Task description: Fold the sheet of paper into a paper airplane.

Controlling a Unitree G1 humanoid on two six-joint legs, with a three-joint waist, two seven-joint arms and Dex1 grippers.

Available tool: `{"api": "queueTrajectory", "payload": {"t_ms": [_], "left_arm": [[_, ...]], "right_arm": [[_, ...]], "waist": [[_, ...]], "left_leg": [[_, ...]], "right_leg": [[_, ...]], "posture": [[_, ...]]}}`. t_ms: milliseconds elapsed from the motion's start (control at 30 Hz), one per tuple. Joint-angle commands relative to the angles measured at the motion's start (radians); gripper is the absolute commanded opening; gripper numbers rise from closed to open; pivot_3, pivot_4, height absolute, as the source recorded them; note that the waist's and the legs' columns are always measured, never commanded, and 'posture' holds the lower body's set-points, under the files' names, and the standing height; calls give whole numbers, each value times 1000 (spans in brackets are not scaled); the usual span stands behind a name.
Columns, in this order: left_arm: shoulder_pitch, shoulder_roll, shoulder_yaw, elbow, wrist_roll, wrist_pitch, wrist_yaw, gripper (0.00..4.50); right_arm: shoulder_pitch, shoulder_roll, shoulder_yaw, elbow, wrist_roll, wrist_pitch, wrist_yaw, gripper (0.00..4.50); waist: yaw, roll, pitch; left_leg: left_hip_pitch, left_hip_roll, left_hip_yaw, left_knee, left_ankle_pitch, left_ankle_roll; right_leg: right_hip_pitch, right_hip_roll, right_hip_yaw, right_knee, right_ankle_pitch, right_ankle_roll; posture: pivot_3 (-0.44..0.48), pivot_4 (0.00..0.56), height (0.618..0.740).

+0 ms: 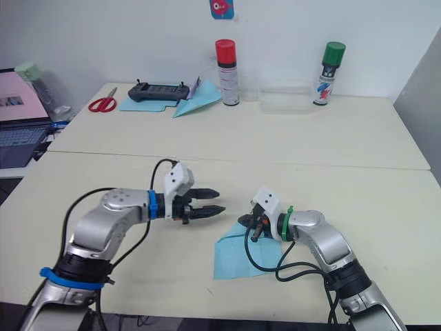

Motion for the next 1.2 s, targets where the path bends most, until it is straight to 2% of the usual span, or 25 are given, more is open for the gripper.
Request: {"api": "queueTrajectory", "payload": {"t_ms": [33,167,200,367,567,667,867,933,1067,1200], "left_arm": [[29,-32,-50,-61,-1,-30,16,1383],[52,-34,-111,-52,61,-90,31,110],[58,-33,-122,-46,76,-98,42,26],[109,22,-183,-3,164,-174,33,26],[177,73,-203,-3,186,-226,13,26],[202,88,-181,-37,153,-202,7,26],[272,186,-145,-162,83,-118,-41,26],[244,179,-110,-165,46,-84,-29,26],[145,103,-27,-138,-53,-12,19,26],[124,76,10,-158,-135,62,7,26]], "right_arm": [[13,-17,12,32,-25,18,-4,0],[18,-21,8,24,-25,22,-9,0],[22,-22,7,19,-24,24,-11,0],[30,-26,4,11,-23,26,-17,0],[28,-25,5,14,-28,20,-27,0],[28,-22,6,16,-27,20,-29,0],[21,-19,7,30,-29,9,-24,0],[19,-20,8,34,-29,5,-21,0],[16,-17,13,40,-27,-5,-13,0],[15,-18,14,41,-25,-10,-7,0]], "waist": [[0,0,0],[2,0,0],[3,0,0],[3,0,0],[5,1,-2],[5,2,-4],[2,3,-4],[2,3,-4],[4,2,-4],[1,2,-4]], "left_leg": [[0,0,0,0,0,0],[0,0,0,0,0,0],[0,0,0,0,0,0],[0,0,0,0,0,0],[1,0,0,0,0,0],[2,0,0,0,0,0],[2,0,1,-1,0,0],[3,0,1,0,0,0],[3,0,1,0,0,0],[2,0,1,0,0,0]], "right_leg": [[0,0,0,0,0,0],[0,0,0,0,0,0],[0,0,0,0,0,0],[0,0,0,0,0,0],[1,0,0,0,0,0],[1,0,0,0,0,0],[1,0,1,0,0,0],[2,0,1,0,0,-1],[2,0,1,0,0,-1],[1,0,1,0,1,0]], "posture": [[0,150,740],[0,150,740],[0,150,740],[0,150,740],[0,150,740],[0,150,740],[0,150,740],[0,150,740],[0,150,740],[0,150,740]]}}
